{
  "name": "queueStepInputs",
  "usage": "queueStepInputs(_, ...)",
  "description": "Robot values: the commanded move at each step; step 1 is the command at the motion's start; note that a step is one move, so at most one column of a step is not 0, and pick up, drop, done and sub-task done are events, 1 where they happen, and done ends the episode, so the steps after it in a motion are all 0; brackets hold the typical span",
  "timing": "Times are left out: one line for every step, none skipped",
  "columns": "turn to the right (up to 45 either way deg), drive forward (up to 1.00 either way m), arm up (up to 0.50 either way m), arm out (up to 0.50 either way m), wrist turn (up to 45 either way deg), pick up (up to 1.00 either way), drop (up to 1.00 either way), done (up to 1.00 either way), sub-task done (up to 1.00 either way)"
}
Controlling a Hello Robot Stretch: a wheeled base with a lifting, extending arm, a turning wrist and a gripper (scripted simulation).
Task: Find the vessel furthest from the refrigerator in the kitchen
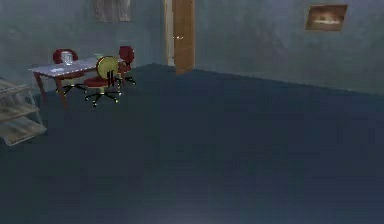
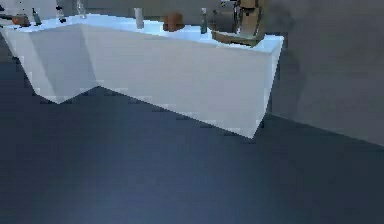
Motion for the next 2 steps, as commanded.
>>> queueStepInputs(45.0,0.00,0.00,0.00,0.0,0.00,0.00,0.00,0.00)
queueStepInputs(27.0,0.00,0.00,0.00,0.0,0.00,0.00,0.00,0.00)
